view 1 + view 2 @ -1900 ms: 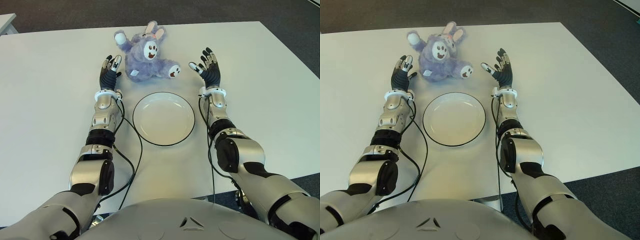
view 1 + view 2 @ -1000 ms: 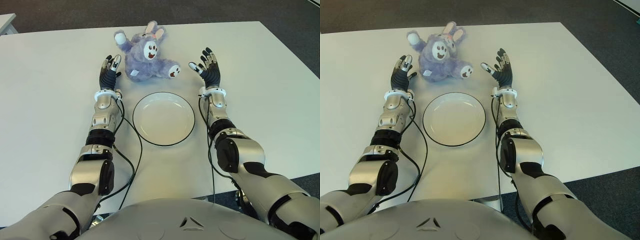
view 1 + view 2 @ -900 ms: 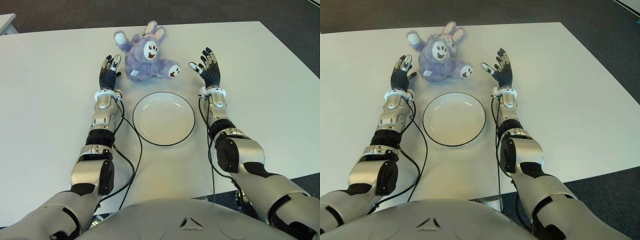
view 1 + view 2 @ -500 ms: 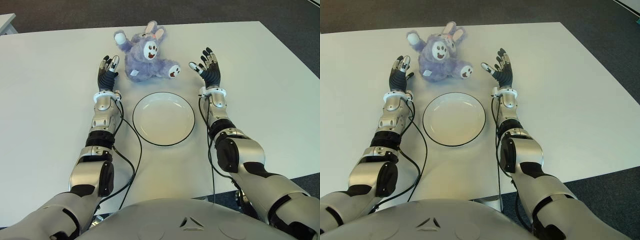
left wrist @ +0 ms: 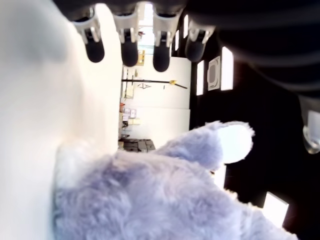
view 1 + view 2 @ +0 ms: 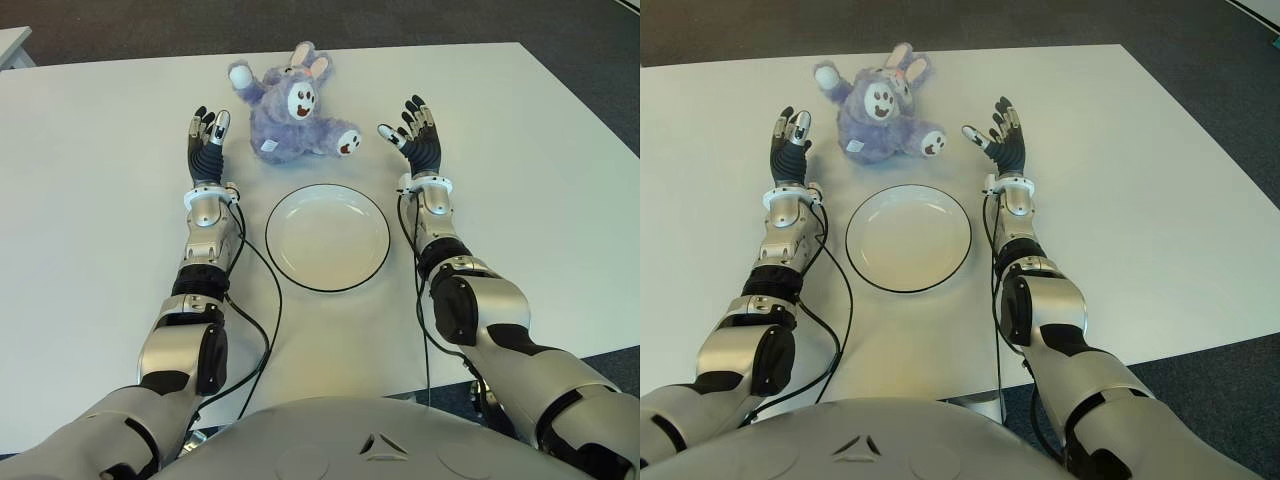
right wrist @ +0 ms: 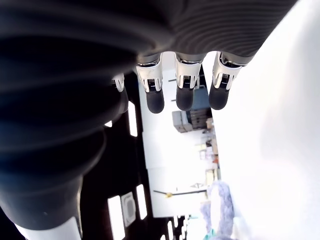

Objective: Put the doll into the plate.

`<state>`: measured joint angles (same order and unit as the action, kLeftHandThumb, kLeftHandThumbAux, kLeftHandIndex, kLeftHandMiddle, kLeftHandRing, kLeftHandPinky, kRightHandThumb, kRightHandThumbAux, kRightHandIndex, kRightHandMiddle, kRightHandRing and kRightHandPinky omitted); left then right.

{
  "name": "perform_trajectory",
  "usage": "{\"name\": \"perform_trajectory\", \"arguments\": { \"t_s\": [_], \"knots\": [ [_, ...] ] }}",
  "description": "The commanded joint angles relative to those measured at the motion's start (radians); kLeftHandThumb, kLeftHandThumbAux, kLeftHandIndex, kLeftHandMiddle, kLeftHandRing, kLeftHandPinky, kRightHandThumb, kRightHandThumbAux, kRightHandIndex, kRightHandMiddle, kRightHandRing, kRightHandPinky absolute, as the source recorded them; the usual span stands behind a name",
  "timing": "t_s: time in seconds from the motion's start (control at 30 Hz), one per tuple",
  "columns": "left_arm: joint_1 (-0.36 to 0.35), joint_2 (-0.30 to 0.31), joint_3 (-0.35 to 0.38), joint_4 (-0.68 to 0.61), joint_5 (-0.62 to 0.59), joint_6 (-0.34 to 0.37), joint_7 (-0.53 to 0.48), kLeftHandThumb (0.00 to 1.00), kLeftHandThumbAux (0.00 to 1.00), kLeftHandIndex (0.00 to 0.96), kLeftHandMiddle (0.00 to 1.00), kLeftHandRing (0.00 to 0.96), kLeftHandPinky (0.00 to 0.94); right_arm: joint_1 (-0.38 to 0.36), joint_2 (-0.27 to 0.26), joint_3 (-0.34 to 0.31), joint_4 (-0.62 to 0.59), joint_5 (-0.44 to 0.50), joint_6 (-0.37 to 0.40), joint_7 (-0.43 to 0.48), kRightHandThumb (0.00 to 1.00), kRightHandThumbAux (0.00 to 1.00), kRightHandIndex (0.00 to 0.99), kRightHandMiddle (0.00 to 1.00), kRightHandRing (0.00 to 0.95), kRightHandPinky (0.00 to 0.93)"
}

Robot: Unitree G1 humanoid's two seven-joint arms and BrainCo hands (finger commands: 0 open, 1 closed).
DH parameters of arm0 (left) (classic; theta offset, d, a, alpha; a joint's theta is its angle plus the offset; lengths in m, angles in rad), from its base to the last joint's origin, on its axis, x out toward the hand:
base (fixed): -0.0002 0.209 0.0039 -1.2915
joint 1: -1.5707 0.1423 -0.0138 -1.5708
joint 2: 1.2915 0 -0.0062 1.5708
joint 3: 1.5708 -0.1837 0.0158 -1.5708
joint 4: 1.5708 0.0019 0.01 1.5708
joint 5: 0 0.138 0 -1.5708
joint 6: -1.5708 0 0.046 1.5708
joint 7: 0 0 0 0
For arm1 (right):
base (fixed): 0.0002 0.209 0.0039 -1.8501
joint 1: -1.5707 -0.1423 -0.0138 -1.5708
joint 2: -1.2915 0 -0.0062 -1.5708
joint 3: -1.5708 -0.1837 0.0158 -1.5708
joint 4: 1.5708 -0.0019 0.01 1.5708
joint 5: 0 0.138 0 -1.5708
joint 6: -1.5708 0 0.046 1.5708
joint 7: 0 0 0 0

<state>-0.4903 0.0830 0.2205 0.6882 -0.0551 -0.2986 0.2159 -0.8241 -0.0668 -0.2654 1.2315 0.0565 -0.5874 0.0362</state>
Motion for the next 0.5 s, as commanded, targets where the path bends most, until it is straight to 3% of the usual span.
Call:
{"name": "perform_trajectory", "arguments": {
  "t_s": [0.03, 0.5],
  "knots": [
    [0.011, 0.018, 0.01, 0.029, 0.017, -0.035, 0.029, 0.0, 0.374, 0.0, 0.102, 0.081, 0.0, 0.056, 0.016, -0.003, 0.039, 0.009, 0.018, -0.004, 0.032, 0.82, 0.031, 0.031, 0.024, 0.052],
    [0.002, 0.047, 0.02, 0.027, 0.031, -0.079, 0.073, 0.0, 0.381, 0.0, 0.083, 0.062, 0.0, 0.054, 0.016, 0.001, 0.042, 0.007, 0.025, -0.007, 0.031, 0.824, 0.032, 0.03, 0.023, 0.048]
  ]
}}
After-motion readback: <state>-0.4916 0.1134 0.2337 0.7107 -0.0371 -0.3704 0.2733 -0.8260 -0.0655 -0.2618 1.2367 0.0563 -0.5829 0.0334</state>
